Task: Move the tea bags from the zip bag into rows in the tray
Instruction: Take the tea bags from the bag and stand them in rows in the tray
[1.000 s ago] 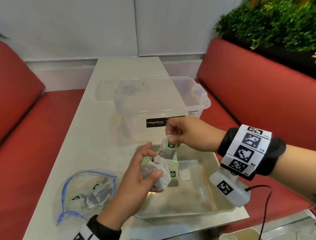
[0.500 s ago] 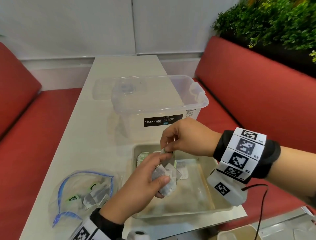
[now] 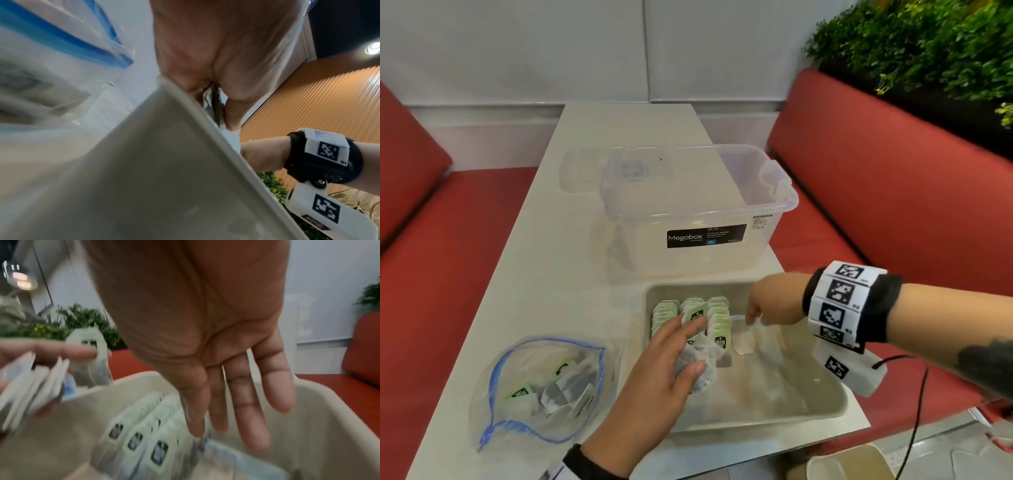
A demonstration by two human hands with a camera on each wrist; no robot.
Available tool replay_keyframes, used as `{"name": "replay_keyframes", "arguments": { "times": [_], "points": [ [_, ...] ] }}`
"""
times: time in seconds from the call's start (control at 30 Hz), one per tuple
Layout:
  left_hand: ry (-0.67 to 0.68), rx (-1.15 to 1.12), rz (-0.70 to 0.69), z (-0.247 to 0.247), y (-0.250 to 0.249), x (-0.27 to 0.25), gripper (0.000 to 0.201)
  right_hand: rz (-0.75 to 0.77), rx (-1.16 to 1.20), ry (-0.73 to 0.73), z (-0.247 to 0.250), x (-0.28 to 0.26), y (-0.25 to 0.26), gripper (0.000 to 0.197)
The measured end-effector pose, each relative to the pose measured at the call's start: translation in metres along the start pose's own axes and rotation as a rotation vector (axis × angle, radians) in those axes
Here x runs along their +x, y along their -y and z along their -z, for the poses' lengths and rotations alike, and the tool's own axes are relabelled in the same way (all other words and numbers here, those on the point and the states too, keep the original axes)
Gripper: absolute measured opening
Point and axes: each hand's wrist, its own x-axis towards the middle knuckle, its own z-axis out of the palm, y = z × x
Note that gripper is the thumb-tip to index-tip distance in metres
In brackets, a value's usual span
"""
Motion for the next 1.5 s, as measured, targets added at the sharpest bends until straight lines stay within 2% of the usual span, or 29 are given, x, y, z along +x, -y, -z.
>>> {"name": "replay_keyframes", "arguments": {
  "times": [0.07, 0.13, 0.2, 0.3, 0.43, 0.53, 0.63, 0.73, 0.83, 0.9, 0.97, 1.1, 1.17, 1.27, 1.33, 1.47, 1.5],
  "points": [
    [-0.018, 0.002, 0.017, -0.002, -0.002, -0.002, 0.051, 0.000, -0.150, 0.135, -0.013, 0.010, 0.003, 0.045],
    [-0.020, -0.003, 0.020, -0.002, -0.003, -0.003, 0.051, 0.012, -0.238, 0.187, -0.016, 0.017, 0.003, 0.045],
    [-0.026, 0.001, 0.000, -0.002, -0.001, -0.003, 0.050, 0.023, -0.236, 0.182, -0.017, 0.025, 0.005, 0.041],
    [-0.033, 0.004, -0.008, -0.002, 0.001, -0.003, 0.051, 0.013, -0.224, 0.292, -0.019, 0.038, 0.009, 0.049],
    [-0.041, 0.001, -0.011, -0.002, 0.001, -0.003, 0.053, 0.014, -0.119, 0.326, -0.023, 0.036, 0.007, 0.048],
    [-0.055, -0.005, -0.018, -0.002, 0.003, -0.003, 0.053, 0.019, -0.051, 0.261, -0.029, 0.029, 0.003, 0.043],
    [-0.057, 0.001, -0.011, -0.003, 0.004, -0.003, 0.053, -0.001, -0.101, 0.265, -0.027, 0.032, 0.001, 0.037],
    [-0.050, 0.005, 0.000, -0.004, 0.004, -0.004, 0.052, -0.085, -0.119, 0.113, -0.026, 0.046, 0.003, 0.018],
    [-0.051, -0.011, 0.006, -0.005, 0.003, -0.004, 0.053, -0.150, -0.005, 0.027, -0.033, 0.058, 0.002, 0.014],
    [-0.050, -0.018, 0.008, -0.004, 0.001, -0.005, 0.053, -0.131, 0.027, 0.117, -0.043, 0.074, -0.001, 0.023],
    [-0.050, -0.024, 0.014, -0.003, 0.001, -0.005, 0.053, -0.111, -0.028, 0.214, -0.049, 0.085, 0.000, 0.021],
    [-0.044, -0.040, 0.018, -0.003, 0.003, -0.005, 0.054, -0.102, -0.045, 0.213, -0.048, 0.087, 0.006, 0.027],
    [-0.048, -0.053, 0.020, -0.003, 0.004, -0.005, 0.053, -0.096, -0.091, 0.255, -0.054, 0.094, 0.000, 0.022],
    [-0.056, -0.062, 0.026, -0.003, 0.005, -0.004, 0.053, -0.151, -0.122, 0.152, -0.054, 0.084, -0.004, 0.019],
    [-0.064, -0.066, 0.026, -0.003, 0.004, -0.004, 0.052, -0.185, 0.003, 0.077, -0.043, 0.065, 0.002, 0.026],
    [-0.098, -0.142, 0.084, -0.003, 0.008, -0.003, 0.049, -0.191, 0.186, 0.080, -0.025, 0.033, 0.004, 0.007],
    [-0.111, -0.164, 0.106, -0.003, 0.008, -0.002, 0.047, -0.180, 0.215, 0.076, -0.021, 0.025, 0.004, 0.009]
  ]
}}
